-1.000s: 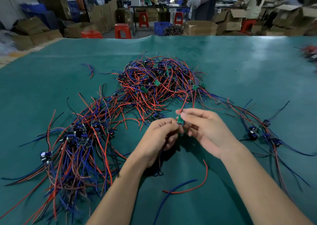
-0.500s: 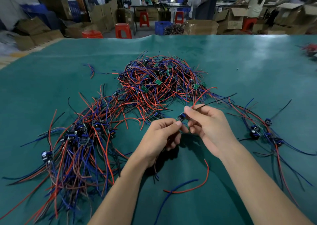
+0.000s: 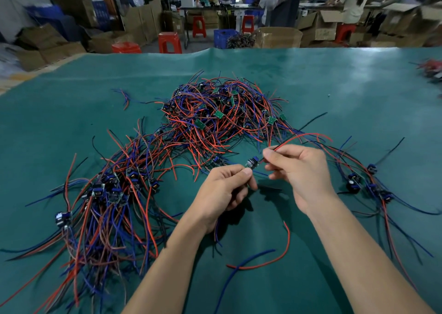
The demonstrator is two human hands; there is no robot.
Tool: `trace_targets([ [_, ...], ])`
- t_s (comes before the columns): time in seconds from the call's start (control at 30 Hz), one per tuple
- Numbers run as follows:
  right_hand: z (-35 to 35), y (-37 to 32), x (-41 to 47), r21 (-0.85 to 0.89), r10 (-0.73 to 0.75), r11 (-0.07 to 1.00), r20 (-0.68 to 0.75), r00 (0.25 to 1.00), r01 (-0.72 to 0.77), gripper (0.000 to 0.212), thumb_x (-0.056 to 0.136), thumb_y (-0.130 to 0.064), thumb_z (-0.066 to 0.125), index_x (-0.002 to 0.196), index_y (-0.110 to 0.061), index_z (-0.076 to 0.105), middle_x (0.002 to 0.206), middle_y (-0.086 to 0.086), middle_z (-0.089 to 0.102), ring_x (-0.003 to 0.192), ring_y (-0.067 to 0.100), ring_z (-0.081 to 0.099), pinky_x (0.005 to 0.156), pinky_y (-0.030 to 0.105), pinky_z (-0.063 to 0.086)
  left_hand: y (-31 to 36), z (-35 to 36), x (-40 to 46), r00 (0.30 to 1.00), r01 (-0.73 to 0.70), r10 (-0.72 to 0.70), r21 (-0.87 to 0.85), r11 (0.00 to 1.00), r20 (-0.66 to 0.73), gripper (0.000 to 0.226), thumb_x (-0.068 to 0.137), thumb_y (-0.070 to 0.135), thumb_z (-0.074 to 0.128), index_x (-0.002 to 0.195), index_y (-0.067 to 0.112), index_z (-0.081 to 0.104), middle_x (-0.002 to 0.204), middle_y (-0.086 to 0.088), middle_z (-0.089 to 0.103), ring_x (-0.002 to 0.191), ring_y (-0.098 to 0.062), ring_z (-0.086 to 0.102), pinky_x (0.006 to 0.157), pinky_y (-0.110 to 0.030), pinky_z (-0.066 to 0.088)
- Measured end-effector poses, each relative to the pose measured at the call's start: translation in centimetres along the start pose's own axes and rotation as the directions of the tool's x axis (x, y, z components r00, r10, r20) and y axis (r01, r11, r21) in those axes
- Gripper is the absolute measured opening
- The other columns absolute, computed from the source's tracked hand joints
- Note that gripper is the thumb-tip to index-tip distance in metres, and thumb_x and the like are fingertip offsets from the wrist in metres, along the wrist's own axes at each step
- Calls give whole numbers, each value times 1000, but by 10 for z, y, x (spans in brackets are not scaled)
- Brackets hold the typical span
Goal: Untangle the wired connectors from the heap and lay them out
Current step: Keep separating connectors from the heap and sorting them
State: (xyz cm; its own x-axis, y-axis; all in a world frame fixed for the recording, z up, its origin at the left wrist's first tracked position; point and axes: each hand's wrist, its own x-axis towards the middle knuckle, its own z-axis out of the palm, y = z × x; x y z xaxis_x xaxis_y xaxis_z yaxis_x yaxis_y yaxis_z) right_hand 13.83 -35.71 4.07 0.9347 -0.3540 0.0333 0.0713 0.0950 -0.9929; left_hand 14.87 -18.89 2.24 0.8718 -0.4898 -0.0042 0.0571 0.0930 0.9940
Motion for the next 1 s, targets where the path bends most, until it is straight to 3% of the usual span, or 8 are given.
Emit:
trace_targets([
  [0.23,-34,0,20,-99,-170,984,-324,931,145,26,87,-1,76,65,-12,70,58,-4,67,50,11,64,48,21,52,0,1,-1,999,-12,10,62,998,35,36,103,21,51,70,13,64,46,3,43,39,-6,31,39,-16,23],
  [0.4,-53,-1,27,56,-137,980,-500,855,189,19,89,0,74,74,-12,71,71,5,66,55,10,64,60,20,55,0,0,-1,999,-16,13,83,996,36,36,103,22,51,70,15,66,47,2,44,40,-7,32,39,-17,24],
  [0.53,-59,-7,27,209,-50,952,-614,788,223,21,92,2,69,76,-10,66,70,8,63,55,9,65,71,25,59,-2,-2,0,997,-26,28,17,1000,-72,33,106,20,45,81,10,64,51,-1,48,41,-9,33,39,-17,26],
  [0.6,-48,-8,23,194,-27,969,-527,850,151,19,92,1,68,75,-7,66,68,10,64,53,11,64,62,25,57,-2,0,1,995,-36,36,1,999,-95,30,107,18,42,87,9,63,55,-2,54,43,-10,41,40,-17,30],
  [0.7,-14,-2,10,39,12,999,-170,985,-6,14,92,-7,70,79,-2,71,68,11,69,55,16,65,51,25,53,-2,3,2,994,-41,36,-47,998,-99,28,108,15,37,93,7,60,61,-5,59,47,-11,48,43,-17,36],
  [0.8,10,8,-4,-84,12,996,167,986,2,20,93,-22,72,85,-4,75,70,9,67,59,14,61,52,23,49,-1,3,1,999,-25,24,-36,999,-43,29,108,13,37,91,6,59,63,-7,63,48,-10,50,45,-17,39],
  [0.87,14,10,-7,-97,-36,994,214,976,58,16,92,-21,74,84,-7,76,66,6,62,55,14,54,53,23,45,1,4,-1,1000,-6,6,4,1000,1,32,107,14,38,88,6,62,60,-6,64,46,-10,50,45,-16,38],
  [1.0,8,10,-5,-113,-30,992,176,984,51,14,91,-19,75,82,-9,79,69,3,69,63,15,60,59,27,49,3,2,-1,999,27,-28,54,998,20,32,106,16,42,86,6,65,52,-6,61,40,-10,47,40,-17,34],
])
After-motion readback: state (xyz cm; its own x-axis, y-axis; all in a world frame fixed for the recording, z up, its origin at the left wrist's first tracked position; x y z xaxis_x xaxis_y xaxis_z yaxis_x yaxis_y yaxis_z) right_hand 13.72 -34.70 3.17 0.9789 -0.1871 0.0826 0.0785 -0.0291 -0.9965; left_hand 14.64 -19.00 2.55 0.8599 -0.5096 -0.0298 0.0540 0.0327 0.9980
